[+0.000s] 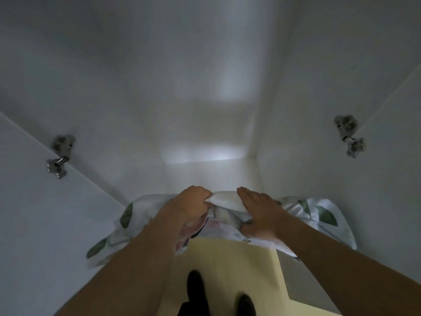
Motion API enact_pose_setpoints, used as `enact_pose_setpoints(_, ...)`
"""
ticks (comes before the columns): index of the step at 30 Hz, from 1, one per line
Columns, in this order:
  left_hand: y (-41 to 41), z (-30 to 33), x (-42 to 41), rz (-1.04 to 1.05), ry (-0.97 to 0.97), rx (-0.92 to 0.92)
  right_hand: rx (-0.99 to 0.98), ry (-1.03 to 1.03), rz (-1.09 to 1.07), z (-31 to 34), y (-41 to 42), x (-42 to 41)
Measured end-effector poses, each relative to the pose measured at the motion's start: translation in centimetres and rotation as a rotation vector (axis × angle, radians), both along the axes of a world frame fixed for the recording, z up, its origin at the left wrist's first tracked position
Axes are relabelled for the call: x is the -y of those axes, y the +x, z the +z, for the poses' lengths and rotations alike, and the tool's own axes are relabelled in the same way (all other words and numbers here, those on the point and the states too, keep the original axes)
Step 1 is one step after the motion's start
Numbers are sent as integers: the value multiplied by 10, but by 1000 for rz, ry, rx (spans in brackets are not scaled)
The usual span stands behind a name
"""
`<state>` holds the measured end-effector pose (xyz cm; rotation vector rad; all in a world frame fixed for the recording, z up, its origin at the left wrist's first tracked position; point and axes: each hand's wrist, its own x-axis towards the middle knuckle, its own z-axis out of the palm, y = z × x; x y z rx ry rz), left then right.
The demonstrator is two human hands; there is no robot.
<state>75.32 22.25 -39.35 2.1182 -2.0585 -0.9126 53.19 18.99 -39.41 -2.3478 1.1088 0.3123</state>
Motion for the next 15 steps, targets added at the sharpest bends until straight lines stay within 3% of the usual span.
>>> enact_pose_setpoints(7,-11,32,-46,70,-6,-38,-16,-125,205,9,-16,-34)
enact_pose_setpoints(15,-5,53,-69,112,-66,-50,-35,-285,6,11,28,-50)
